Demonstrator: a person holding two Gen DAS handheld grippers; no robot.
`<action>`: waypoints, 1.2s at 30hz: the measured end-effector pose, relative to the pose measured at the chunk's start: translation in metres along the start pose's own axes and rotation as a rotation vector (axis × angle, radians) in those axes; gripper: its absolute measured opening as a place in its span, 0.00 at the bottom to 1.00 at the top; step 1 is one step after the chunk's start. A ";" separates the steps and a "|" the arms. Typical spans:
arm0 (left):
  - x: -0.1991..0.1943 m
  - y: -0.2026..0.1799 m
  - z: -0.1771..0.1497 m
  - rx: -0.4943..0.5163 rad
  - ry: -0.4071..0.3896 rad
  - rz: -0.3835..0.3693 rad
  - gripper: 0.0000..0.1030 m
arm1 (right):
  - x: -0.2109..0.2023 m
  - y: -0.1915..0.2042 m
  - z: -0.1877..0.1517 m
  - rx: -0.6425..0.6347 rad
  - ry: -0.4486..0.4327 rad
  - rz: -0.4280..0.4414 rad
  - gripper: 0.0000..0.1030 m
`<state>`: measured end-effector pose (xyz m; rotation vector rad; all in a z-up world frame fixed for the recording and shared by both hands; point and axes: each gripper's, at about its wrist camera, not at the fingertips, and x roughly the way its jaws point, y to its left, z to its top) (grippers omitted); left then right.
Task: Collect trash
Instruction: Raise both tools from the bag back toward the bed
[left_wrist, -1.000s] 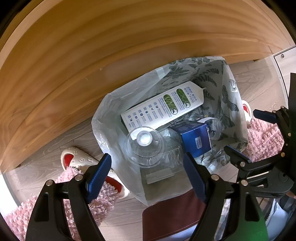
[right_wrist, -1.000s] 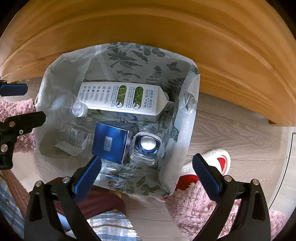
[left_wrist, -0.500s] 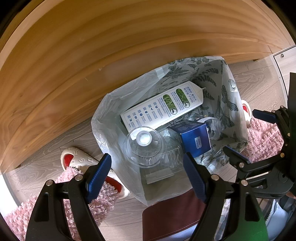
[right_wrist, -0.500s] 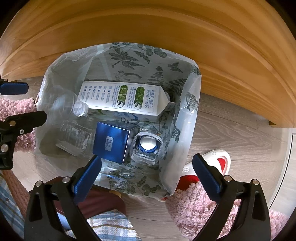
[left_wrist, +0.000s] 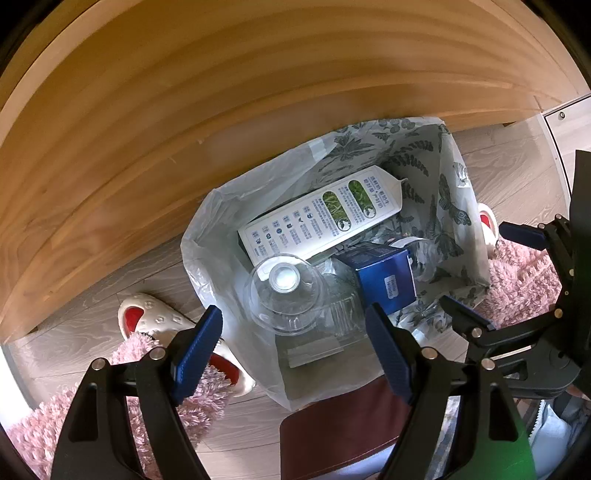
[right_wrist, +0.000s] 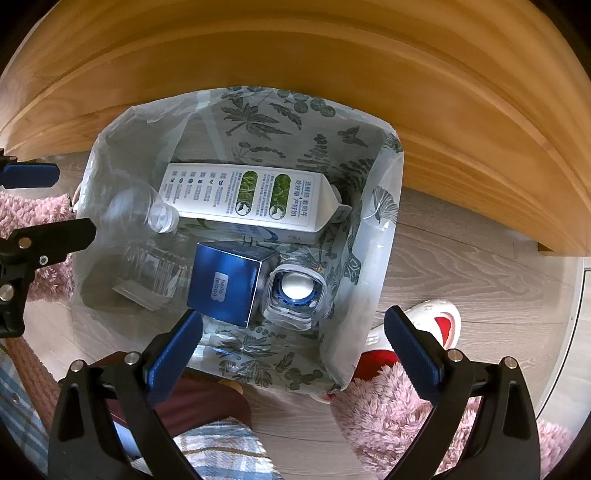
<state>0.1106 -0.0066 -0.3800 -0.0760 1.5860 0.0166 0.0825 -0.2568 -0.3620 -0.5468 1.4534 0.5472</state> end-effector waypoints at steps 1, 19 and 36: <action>0.000 0.001 0.000 -0.005 -0.004 -0.001 0.75 | 0.000 0.000 0.000 -0.002 -0.002 0.001 0.92; -0.033 -0.006 0.006 0.041 -0.164 0.037 0.75 | -0.017 -0.014 0.005 0.052 -0.108 -0.011 0.92; -0.092 -0.009 -0.003 0.041 -0.418 -0.034 0.75 | -0.088 -0.032 -0.001 0.154 -0.425 -0.042 0.92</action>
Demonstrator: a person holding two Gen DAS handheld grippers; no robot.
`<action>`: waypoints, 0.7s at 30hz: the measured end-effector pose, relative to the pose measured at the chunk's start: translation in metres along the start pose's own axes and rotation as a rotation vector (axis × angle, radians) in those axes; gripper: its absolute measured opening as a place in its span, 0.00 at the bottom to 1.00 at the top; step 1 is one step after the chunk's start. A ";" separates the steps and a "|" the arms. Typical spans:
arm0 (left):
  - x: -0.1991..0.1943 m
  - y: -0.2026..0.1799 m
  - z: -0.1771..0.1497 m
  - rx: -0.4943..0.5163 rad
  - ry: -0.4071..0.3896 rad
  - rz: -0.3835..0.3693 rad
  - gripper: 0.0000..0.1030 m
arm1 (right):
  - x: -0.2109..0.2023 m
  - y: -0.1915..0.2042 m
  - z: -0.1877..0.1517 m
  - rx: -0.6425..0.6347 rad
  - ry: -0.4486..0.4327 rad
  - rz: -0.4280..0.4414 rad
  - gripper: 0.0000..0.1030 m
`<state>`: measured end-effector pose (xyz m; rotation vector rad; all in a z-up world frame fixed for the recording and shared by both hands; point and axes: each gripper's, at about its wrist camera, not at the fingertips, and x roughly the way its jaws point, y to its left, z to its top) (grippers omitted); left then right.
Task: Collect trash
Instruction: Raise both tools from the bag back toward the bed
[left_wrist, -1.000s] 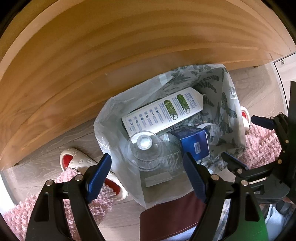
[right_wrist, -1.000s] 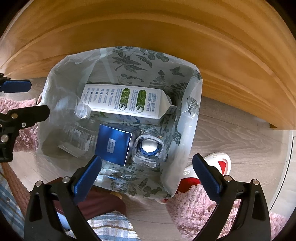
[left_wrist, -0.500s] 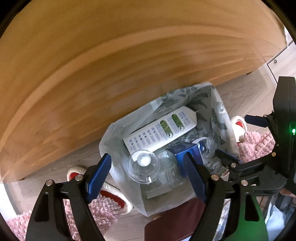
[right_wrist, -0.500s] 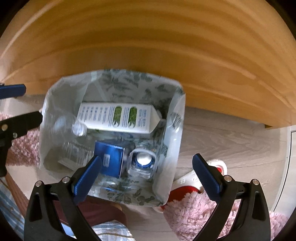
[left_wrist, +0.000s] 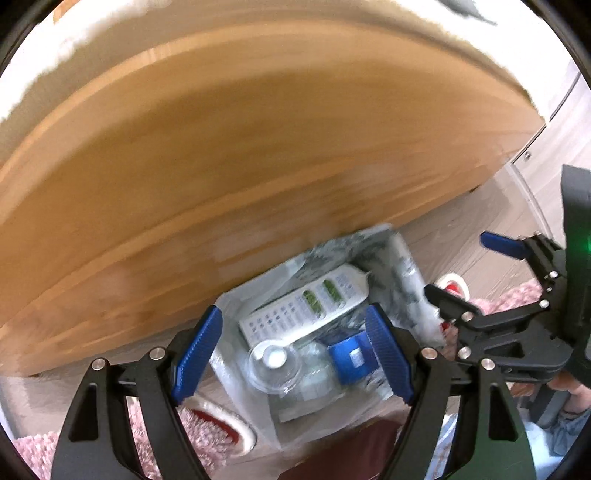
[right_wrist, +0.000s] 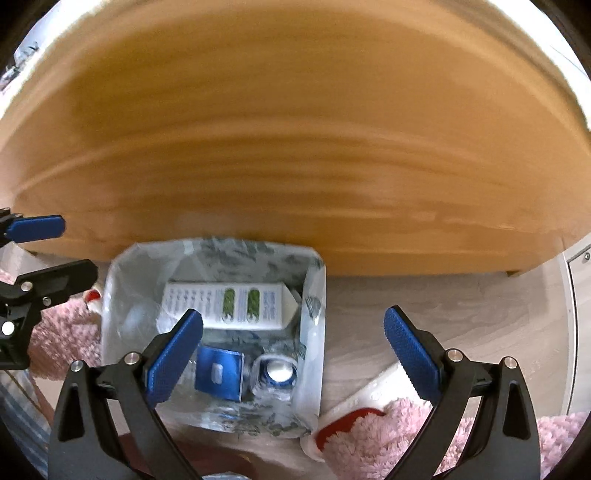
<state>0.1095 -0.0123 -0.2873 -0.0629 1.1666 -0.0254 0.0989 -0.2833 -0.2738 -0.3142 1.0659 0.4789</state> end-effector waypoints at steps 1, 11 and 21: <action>-0.006 -0.001 0.001 0.002 -0.032 -0.007 0.75 | -0.005 0.001 0.001 -0.007 -0.025 -0.002 0.92; -0.049 -0.009 0.001 0.010 -0.232 -0.093 0.86 | -0.046 0.008 0.007 -0.033 -0.201 -0.010 0.92; -0.092 -0.013 0.002 0.045 -0.426 -0.101 0.93 | -0.080 0.000 0.011 0.001 -0.318 -0.013 0.92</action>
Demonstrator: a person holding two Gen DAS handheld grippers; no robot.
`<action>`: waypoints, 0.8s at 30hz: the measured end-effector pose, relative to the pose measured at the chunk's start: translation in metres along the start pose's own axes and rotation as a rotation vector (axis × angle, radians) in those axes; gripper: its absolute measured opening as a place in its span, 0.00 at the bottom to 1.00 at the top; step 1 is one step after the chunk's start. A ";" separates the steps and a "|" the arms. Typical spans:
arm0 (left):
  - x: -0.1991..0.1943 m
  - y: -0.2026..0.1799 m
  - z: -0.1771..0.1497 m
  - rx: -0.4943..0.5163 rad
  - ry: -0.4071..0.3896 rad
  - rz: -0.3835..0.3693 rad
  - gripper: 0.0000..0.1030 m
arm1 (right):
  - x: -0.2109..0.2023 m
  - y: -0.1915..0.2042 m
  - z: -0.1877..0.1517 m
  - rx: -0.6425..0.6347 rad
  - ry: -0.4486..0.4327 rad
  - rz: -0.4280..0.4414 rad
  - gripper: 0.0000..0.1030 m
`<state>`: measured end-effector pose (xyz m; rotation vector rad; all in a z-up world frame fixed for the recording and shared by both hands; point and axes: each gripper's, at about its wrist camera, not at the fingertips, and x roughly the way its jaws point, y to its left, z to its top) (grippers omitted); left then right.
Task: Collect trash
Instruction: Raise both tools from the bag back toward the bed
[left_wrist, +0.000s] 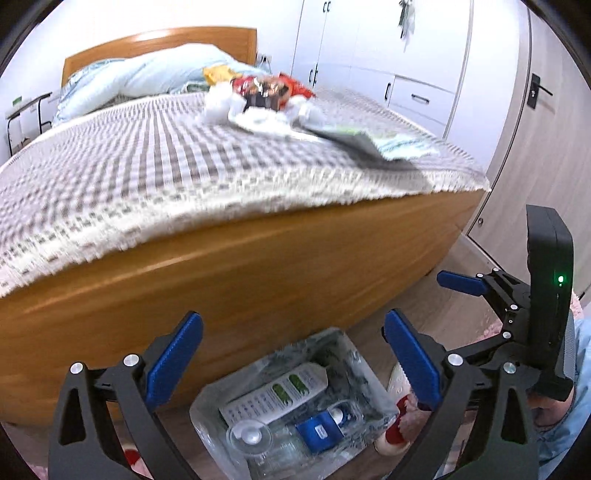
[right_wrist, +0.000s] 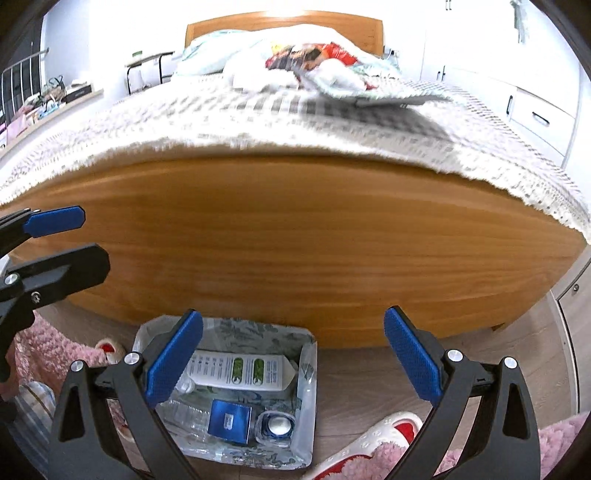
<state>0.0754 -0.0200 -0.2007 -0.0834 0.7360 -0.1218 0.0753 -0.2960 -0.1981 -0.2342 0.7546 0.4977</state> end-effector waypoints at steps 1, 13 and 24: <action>-0.004 0.001 0.001 -0.006 -0.015 0.000 0.93 | -0.002 -0.001 0.001 0.003 -0.011 -0.010 0.92; -0.052 0.006 0.040 -0.018 -0.251 0.031 0.93 | -0.053 -0.016 0.036 0.050 -0.203 -0.043 0.92; -0.085 0.014 0.084 -0.027 -0.414 0.022 0.93 | -0.079 -0.022 0.080 0.072 -0.378 -0.070 0.92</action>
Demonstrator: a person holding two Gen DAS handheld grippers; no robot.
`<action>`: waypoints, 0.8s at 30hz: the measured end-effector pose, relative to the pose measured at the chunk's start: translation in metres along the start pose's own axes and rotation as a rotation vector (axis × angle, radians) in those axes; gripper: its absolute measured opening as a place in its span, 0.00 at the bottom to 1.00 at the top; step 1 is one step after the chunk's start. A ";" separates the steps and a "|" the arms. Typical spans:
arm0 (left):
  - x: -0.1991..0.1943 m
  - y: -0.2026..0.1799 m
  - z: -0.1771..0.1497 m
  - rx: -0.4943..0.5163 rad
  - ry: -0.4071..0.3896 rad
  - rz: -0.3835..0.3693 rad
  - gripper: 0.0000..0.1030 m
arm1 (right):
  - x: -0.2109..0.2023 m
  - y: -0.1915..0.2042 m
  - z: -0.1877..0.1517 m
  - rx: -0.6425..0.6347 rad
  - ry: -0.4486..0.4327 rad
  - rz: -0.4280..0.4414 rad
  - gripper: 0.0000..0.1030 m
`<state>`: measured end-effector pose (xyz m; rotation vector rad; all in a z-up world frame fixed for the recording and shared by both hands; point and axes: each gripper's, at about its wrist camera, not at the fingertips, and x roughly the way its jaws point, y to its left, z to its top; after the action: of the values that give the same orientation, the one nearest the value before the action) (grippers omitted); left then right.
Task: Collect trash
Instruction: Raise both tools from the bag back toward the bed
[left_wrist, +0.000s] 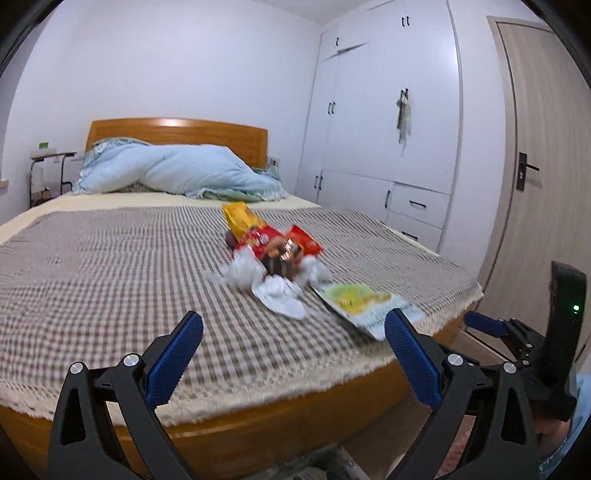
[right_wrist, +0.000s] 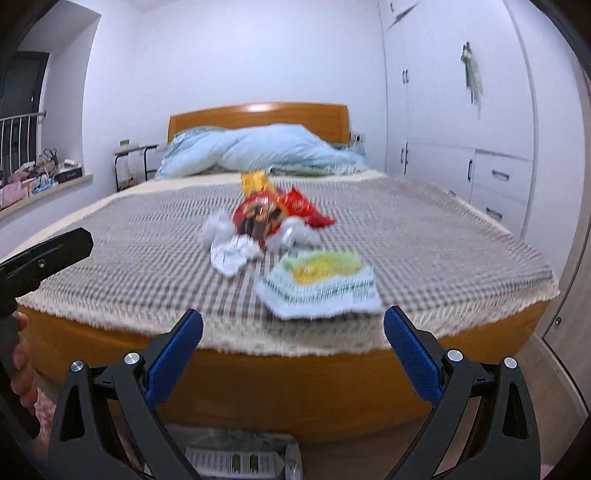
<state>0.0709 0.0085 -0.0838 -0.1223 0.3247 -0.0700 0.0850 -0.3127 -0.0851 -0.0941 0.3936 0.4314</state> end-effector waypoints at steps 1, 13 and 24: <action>0.000 0.001 0.003 -0.001 -0.007 0.004 0.93 | -0.001 0.000 0.004 -0.003 -0.017 -0.006 0.92; -0.001 0.019 0.031 -0.031 -0.030 0.031 0.93 | 0.000 -0.012 0.019 0.052 -0.069 -0.025 0.92; 0.028 0.016 0.035 0.001 0.032 0.047 0.93 | 0.016 -0.006 0.023 -0.011 -0.015 -0.055 0.92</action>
<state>0.1094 0.0254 -0.0614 -0.1128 0.3590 -0.0253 0.1094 -0.3081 -0.0704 -0.1124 0.3733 0.3803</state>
